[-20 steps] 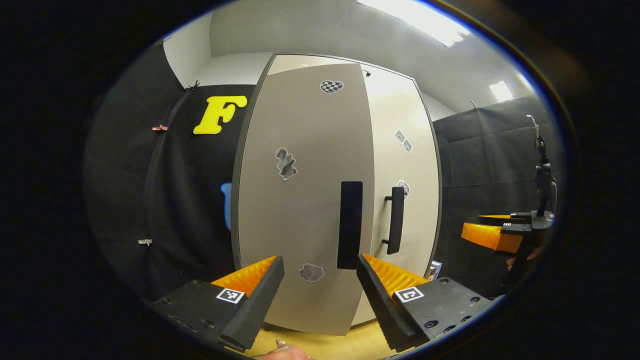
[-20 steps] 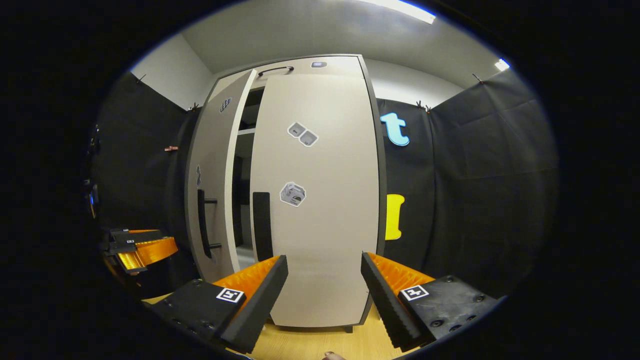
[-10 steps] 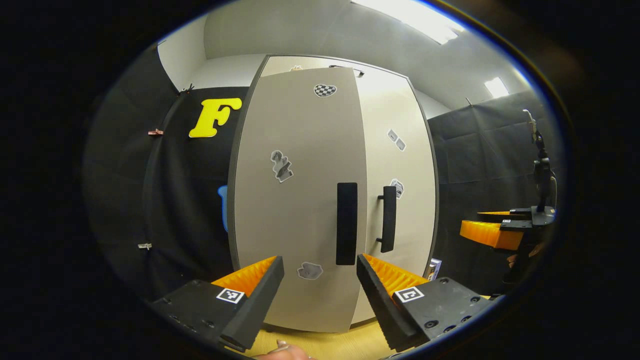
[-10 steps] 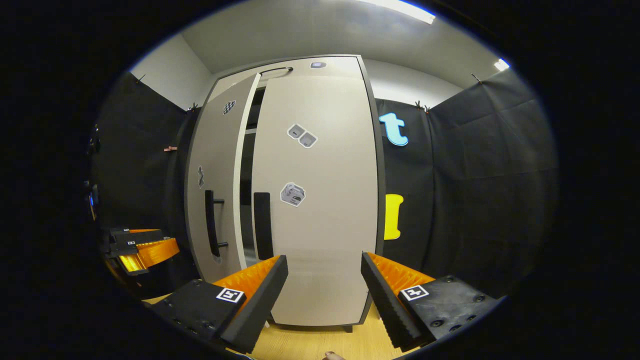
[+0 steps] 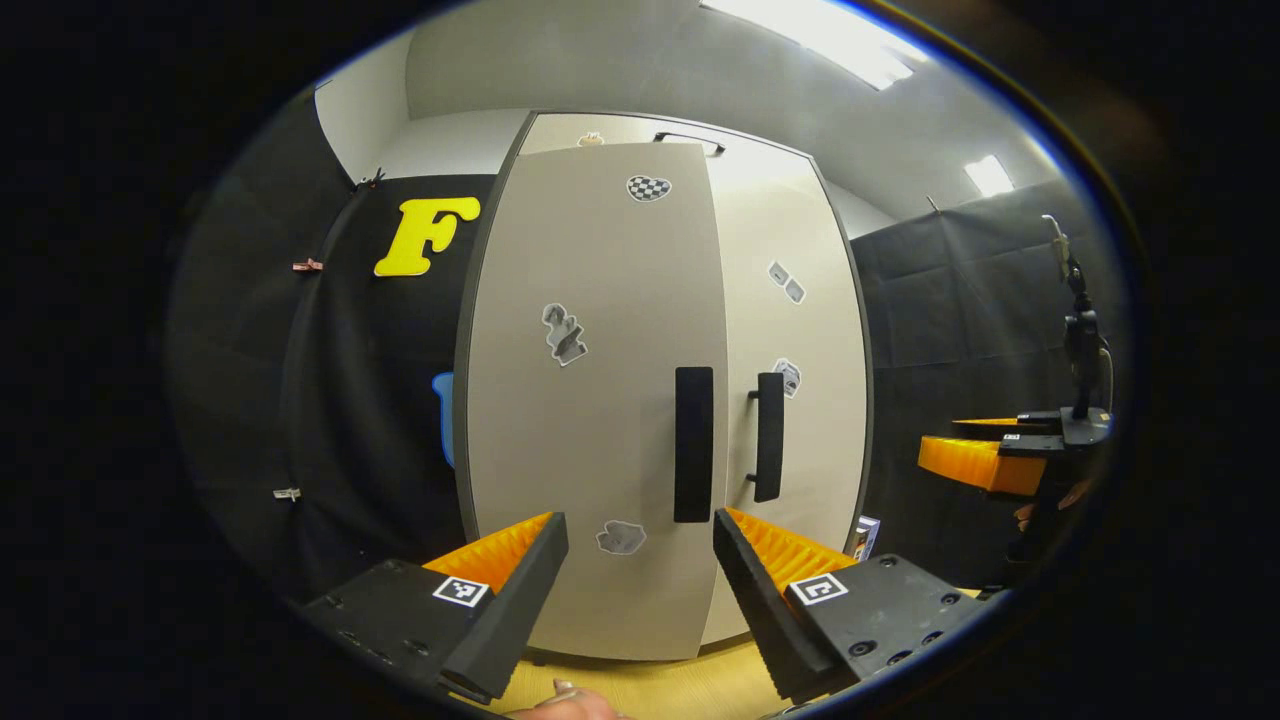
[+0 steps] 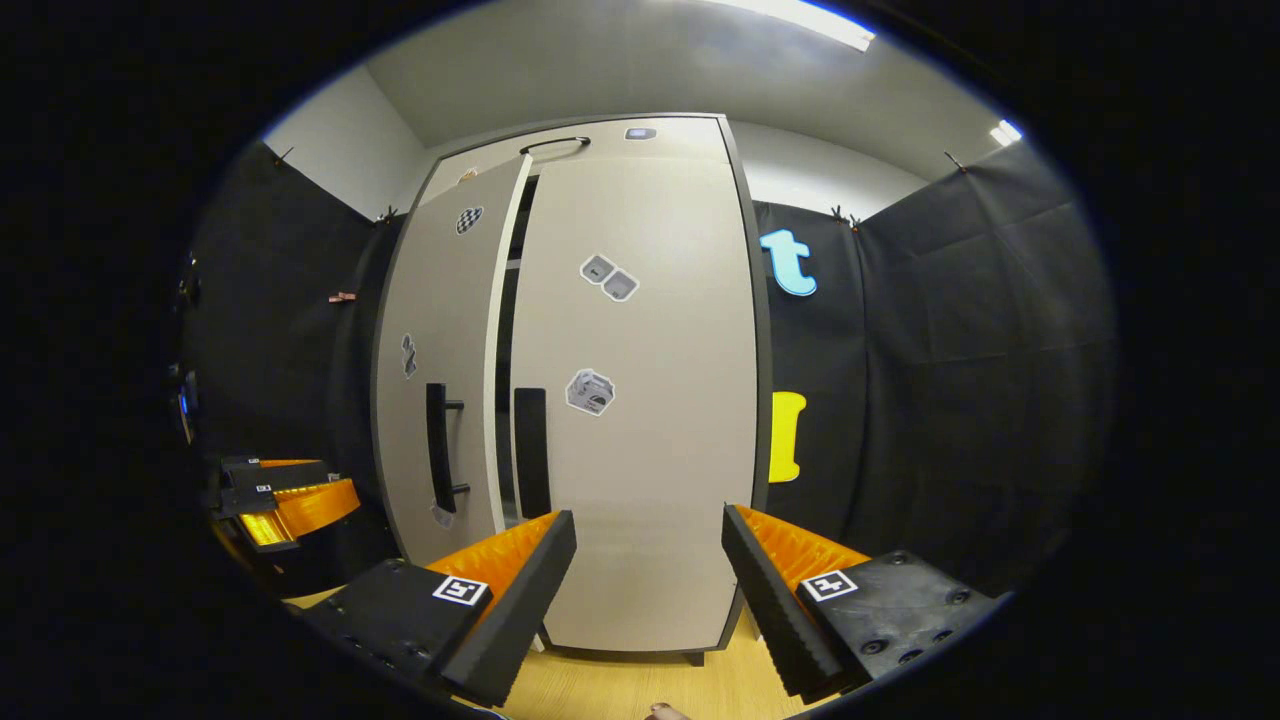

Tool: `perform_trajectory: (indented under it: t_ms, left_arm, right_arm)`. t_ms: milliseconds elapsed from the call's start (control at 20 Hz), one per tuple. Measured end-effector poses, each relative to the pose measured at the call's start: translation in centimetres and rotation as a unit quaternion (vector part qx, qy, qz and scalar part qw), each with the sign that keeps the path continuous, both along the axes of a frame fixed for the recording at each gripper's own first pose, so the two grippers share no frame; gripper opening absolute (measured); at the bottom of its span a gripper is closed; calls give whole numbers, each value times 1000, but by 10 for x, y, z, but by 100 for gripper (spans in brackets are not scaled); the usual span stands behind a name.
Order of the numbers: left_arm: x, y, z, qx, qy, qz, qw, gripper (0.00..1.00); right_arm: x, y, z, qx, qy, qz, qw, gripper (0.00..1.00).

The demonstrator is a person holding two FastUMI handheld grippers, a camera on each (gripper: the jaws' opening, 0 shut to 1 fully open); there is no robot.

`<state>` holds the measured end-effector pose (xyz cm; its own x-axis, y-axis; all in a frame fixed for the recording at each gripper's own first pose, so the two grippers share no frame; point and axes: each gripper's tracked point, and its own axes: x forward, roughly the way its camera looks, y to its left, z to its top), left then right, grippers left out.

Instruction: Grasp the bottle in the cabinet with the left hand and place it on the coaster, then close the right door with the right hand and the left door with the left hand.

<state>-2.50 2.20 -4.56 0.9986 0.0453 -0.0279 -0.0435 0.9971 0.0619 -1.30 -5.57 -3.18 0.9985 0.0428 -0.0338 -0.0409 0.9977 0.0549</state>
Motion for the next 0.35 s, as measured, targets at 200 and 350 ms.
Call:
perform_trajectory:
  t_ms: [200,350]
  left_arm:
    - [-3,-2,-1,0,2,-9,1000,93]
    - [-3,-2,1,5,-1,-15,1000,94]
  right_arm:
    - [-2,3,0,-3,2,-1,1000,97]
    - [-3,5,2,-4,-2,-1,1000,98]
